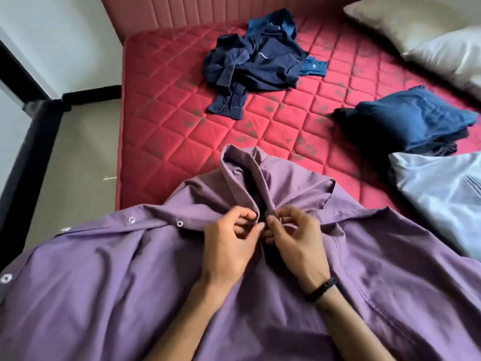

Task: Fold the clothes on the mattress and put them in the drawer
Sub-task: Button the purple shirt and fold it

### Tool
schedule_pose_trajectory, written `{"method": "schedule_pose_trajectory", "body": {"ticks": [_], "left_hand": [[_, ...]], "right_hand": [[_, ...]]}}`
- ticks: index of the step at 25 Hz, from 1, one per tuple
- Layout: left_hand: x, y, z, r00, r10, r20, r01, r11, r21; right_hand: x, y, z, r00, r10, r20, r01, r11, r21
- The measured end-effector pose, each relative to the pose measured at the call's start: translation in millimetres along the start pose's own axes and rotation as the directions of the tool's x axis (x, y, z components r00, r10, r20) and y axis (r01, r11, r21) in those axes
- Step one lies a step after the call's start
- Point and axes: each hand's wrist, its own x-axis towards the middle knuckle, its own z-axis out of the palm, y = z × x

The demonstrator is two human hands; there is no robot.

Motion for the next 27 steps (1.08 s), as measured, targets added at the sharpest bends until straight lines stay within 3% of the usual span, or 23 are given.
{"method": "schedule_pose_trajectory", "body": {"ticks": [2,5,10,12,14,17,19,23,27], "left_hand": [[-4.4,-14.2,3.0,0.997,-0.034,0.071,0.034,0.999,0.005],[-0.7,-20.2,9.6,0.992,0.006,0.130,-0.019,0.995,0.098],[11.6,-25.9,14.0,0.986,-0.074,0.152,0.067,0.997,0.049],[10.1,-26.0,13.6,0.989,-0.081,0.121,0.074,0.996,0.057],[7.5,-25.7,13.5,1.000,0.008,0.018,-0.011,0.986,0.166],[3.4,-20.7,13.5,0.987,0.136,-0.083,-0.101,0.935,0.340],[1.0,-20.6,14.7,0.992,0.110,-0.065,-0.087,0.954,0.286],[3.2,-27.1,15.5,0.995,-0.098,0.003,0.098,0.995,-0.016],[3.3,-24.5,17.2,0.987,-0.160,0.010,0.159,0.980,-0.123]], "right_hand": [[-8.3,20.4,5.8,0.987,0.149,0.061,-0.158,0.968,0.197],[-6.8,33.8,6.1,0.980,0.165,0.112,-0.185,0.960,0.209],[3.7,38.6,0.6,0.974,0.160,0.163,-0.196,0.951,0.241],[2.4,39.2,1.2,0.977,0.156,0.146,-0.185,0.959,0.216],[0.4,38.2,3.7,0.985,0.148,0.091,-0.160,0.976,0.148],[-4.0,43.1,9.4,0.998,0.070,-0.002,-0.070,0.995,-0.068],[-8.8,43.8,13.4,0.998,0.061,-0.026,-0.063,0.994,-0.087],[-11.6,38.1,14.2,0.984,0.178,0.031,-0.180,0.947,0.266],[-11.3,38.2,14.5,0.967,0.250,0.043,-0.245,0.877,0.414]]}}
